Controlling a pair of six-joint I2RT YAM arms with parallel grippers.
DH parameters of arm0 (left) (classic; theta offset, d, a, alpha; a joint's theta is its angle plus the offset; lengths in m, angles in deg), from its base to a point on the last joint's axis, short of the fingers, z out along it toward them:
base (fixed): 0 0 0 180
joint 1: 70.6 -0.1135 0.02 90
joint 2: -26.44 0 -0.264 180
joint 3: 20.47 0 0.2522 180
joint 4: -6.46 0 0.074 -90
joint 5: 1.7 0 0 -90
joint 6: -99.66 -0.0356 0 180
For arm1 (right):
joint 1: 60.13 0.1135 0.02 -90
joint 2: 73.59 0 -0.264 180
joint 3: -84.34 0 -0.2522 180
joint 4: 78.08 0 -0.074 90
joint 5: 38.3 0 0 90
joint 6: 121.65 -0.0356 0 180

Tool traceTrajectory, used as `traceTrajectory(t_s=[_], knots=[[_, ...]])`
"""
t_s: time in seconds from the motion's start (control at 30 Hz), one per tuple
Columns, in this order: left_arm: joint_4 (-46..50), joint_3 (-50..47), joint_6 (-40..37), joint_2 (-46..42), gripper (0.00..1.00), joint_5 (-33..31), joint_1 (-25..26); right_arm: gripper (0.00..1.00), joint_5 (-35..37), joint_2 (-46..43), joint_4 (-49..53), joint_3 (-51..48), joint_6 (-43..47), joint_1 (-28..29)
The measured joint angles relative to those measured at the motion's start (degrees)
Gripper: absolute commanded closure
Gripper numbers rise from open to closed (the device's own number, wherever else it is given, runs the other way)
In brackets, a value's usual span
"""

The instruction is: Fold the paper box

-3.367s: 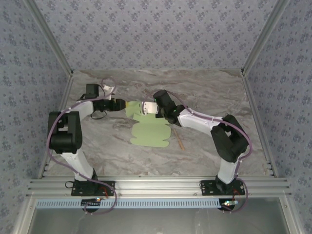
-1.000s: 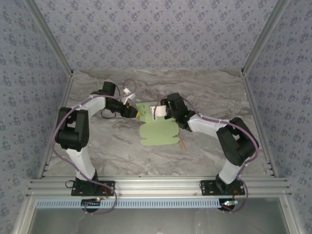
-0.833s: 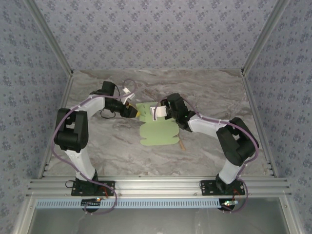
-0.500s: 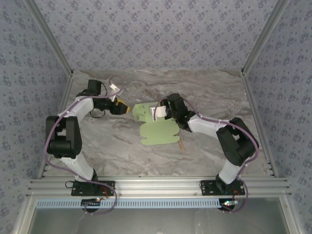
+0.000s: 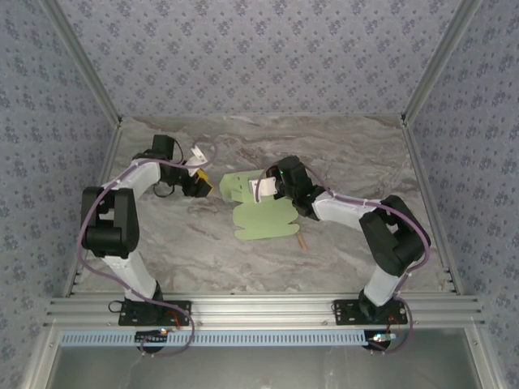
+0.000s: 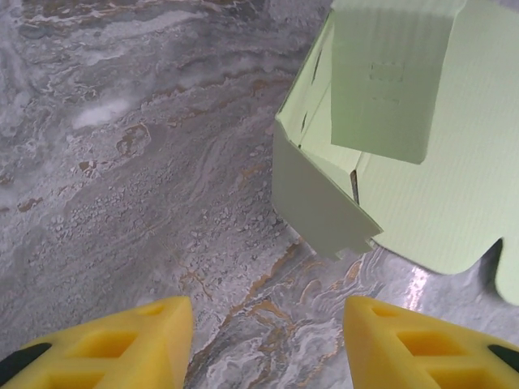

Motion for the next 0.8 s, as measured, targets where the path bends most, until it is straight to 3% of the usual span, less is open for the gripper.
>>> traceTrajectory(t_s=[0.37, 0.8], knots=[[3.41, 9.4, -12.28, 8.72, 0.58, -4.0, 2.73, 1.0, 0.04, -0.02, 0.04, 0.0, 0.02, 0.26], [8.92, 12.44, -17.57, 9.68, 0.6, -1.66, 7.15, 1.0, 1.53, -0.02, 0.04, 0.0, -0.02, 0.37]])
